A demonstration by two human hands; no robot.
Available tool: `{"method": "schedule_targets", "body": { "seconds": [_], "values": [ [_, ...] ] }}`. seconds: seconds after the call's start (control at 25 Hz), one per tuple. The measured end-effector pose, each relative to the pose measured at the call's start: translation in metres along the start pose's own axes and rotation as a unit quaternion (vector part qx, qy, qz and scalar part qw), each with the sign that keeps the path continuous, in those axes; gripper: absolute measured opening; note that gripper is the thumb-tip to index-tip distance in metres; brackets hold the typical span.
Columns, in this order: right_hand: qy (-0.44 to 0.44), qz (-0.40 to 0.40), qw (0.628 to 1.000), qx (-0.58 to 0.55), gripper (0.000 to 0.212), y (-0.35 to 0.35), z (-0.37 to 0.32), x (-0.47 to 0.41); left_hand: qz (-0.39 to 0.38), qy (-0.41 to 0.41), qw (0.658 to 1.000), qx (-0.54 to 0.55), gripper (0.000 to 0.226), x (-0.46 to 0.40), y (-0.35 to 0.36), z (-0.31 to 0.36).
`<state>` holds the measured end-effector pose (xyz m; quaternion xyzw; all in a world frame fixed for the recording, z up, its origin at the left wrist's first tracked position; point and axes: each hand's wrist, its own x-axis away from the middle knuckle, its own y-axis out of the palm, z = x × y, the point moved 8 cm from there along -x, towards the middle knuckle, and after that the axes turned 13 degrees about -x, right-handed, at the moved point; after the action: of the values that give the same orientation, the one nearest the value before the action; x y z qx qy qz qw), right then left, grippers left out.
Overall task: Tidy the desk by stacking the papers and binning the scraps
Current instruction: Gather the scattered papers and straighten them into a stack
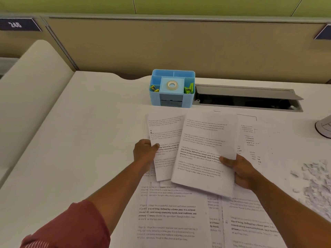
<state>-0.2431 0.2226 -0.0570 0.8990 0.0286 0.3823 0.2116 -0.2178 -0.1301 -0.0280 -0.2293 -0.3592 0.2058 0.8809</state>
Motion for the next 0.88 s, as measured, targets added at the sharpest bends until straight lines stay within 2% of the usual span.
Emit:
{"method": "schedule_targets", "body": {
  "seconds": [0.16, 0.36, 0.52, 0.64, 0.76, 0.88],
  "values": [
    [0.004, 0.003, 1.000, 0.004, 0.052, -0.001, 0.001, -0.004, -0.028, 0.020, 0.999, -0.005, 0.009, -0.015, 0.000, -0.001],
    [0.004, 0.002, 1.000, -0.002, 0.050, 0.001, 0.001, -0.003, -0.028, 0.048, 0.998, -0.038, 0.014, -0.019, 0.003, 0.005],
    [-0.002, 0.013, 1.000, -0.025, 0.045, 0.002, 0.000, -0.002, -0.020, 0.017, 0.999, -0.025, 0.014, -0.026, -0.006, -0.003],
    [-0.008, 0.013, 0.999, -0.033, 0.045, 0.001, 0.000, -0.003, -0.008, 0.039, 0.997, -0.061, 0.005, -0.029, -0.019, -0.004],
    [-0.004, 0.022, 0.999, -0.030, 0.048, 0.000, 0.000, -0.004, 0.004, 0.072, 0.993, -0.096, 0.011, -0.024, -0.024, -0.001],
    [0.000, 0.028, 0.999, -0.022, 0.050, -0.002, 0.002, -0.004, 0.043, 0.071, 0.991, -0.106, 0.012, -0.021, -0.024, 0.000]
  ]
}}
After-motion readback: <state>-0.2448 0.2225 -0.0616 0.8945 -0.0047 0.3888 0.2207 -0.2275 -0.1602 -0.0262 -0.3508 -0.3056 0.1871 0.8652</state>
